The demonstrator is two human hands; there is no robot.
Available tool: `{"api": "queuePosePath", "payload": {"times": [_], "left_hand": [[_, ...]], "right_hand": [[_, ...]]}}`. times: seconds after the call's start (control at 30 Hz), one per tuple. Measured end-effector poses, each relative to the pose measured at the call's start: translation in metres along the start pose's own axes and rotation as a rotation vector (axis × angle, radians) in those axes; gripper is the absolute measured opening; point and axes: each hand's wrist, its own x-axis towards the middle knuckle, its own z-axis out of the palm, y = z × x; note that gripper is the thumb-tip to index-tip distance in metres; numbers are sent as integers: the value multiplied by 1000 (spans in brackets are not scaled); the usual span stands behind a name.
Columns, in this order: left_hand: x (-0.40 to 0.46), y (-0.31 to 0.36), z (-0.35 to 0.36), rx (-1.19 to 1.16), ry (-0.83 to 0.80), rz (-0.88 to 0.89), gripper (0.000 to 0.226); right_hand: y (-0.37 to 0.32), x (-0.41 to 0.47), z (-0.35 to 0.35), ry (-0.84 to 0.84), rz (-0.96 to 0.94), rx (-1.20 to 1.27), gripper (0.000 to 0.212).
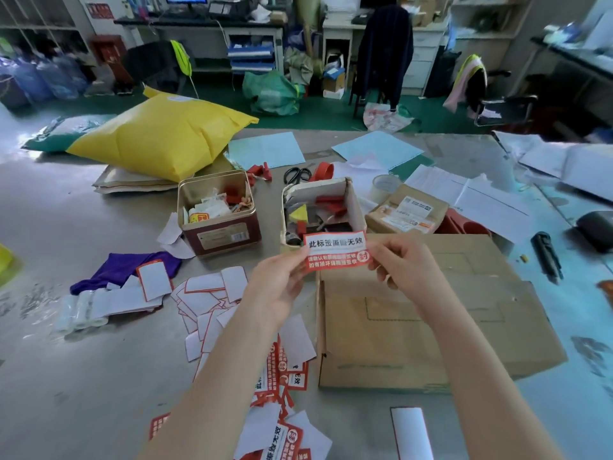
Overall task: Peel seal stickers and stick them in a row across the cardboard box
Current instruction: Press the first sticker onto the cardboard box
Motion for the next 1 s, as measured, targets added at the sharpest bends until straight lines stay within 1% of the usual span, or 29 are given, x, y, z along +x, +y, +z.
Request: {"api": "queuePosePath", "payload": {"times": [0.2, 0.3, 0.37, 0.5, 0.63, 0.73, 1.0], "left_hand": [[2, -13, -5, 176, 108, -8, 12], [3, -17, -9, 177, 101, -53, 11], [4, -18, -10, 165, 93, -67, 11], [4, -21, -12, 200, 138, -38, 12], [4, -27, -12, 353, 199, 50, 14], [3, -30, -10, 404, 210, 89, 15], [4, -34, -10, 425, 236, 71, 24]], "right_hand": [[4, -5, 10, 9, 99, -62, 39], [8, -4, 14, 30, 135, -128, 42], [10, -3, 14, 22, 151, -147, 38], [12, -7, 13, 13, 101, -155, 27], [17, -12, 15, 48, 39, -171, 30], [21, -13, 17, 63, 16, -183, 28], [24, -14, 19, 51, -8, -206, 26]]}}
